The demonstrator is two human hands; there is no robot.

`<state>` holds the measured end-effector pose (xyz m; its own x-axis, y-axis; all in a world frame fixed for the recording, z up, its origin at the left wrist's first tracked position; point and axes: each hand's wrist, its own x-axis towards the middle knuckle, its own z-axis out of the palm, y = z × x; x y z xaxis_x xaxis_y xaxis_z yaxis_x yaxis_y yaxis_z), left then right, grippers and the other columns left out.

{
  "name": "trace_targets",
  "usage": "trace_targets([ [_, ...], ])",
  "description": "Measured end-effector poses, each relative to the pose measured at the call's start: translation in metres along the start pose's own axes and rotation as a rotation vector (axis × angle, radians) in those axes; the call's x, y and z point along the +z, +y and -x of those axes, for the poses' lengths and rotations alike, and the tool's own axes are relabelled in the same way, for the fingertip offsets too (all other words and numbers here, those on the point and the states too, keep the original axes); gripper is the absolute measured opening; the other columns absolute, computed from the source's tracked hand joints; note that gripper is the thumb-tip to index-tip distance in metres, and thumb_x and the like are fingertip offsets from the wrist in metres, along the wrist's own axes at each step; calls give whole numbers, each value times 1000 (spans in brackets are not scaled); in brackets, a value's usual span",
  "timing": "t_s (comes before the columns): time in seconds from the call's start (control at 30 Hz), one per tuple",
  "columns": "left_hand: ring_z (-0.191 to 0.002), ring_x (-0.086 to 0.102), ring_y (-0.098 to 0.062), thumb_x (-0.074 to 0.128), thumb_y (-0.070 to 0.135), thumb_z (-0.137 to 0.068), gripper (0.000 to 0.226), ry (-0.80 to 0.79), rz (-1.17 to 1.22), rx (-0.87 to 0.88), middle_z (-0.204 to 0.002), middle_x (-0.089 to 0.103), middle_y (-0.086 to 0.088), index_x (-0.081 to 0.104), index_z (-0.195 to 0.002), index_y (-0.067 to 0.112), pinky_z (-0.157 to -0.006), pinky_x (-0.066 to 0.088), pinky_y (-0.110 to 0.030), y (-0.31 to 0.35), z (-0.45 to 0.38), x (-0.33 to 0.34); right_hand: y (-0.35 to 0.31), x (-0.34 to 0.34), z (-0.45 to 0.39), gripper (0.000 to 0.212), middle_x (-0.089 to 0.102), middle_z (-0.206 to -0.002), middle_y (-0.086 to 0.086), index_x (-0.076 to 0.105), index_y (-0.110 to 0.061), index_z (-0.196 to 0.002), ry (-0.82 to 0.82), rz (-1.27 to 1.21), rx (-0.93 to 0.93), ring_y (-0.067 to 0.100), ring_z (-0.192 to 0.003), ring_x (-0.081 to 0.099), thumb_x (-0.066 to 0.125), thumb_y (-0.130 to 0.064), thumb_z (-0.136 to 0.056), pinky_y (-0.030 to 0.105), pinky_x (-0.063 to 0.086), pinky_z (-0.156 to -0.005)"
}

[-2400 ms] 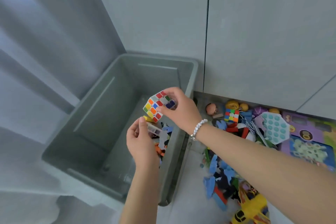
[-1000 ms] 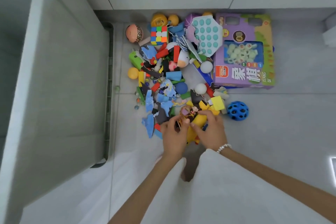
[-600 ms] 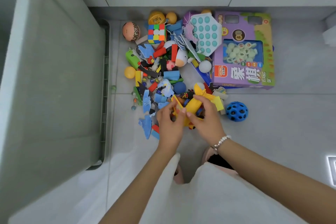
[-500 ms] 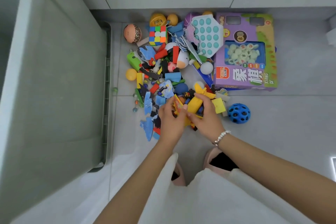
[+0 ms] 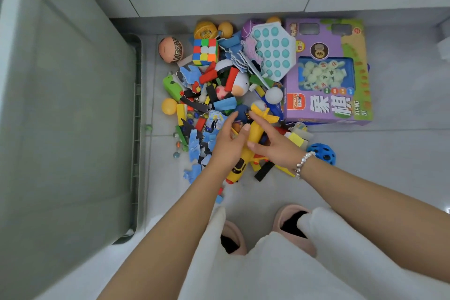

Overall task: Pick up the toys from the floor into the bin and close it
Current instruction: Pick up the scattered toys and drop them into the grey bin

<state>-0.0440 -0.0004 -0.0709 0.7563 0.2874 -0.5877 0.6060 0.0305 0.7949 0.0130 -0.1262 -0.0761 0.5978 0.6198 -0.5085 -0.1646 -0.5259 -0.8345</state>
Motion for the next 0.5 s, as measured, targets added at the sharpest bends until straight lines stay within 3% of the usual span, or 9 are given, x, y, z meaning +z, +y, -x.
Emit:
trace_targets([
  [0.2,-117,44,-5,54,30,-94,46,26,20,15,-124,47,11,40,-138,32,-100,40,-26,5,5,1,-4,-8,1,66,28,-149,-13,27,-48,-136,26,-4,-19,7,-131,35,57,-13,-90,39,45,-101],
  [0.33,-106,49,3,58,25,-92,39,92,52,83,-119,52,12,48,-129,33,-92,41,-15,16,13,-3,-17,-11,5,67,32,-148,-14,28,-56,-131,38,-5,-101,5,-126,41,58,-12,-89,40,47,-98],
  [0.4,-112,50,1,59,24,-91,37,126,71,135,-122,54,14,51,-125,35,-97,42,-21,25,15,-9,-31,-13,5,68,31,-146,-21,26,-53,-135,46,18,-142,2,-124,42,57,-12,-90,32,50,-95],
  [0.5,-119,48,0,61,22,-90,36,165,93,214,-123,54,21,51,-121,39,-100,41,-23,45,19,-22,-58,-16,3,67,32,-138,-32,26,-50,-137,76,37,-199,-3,-123,40,55,-11,-91,9,49,-78],
])
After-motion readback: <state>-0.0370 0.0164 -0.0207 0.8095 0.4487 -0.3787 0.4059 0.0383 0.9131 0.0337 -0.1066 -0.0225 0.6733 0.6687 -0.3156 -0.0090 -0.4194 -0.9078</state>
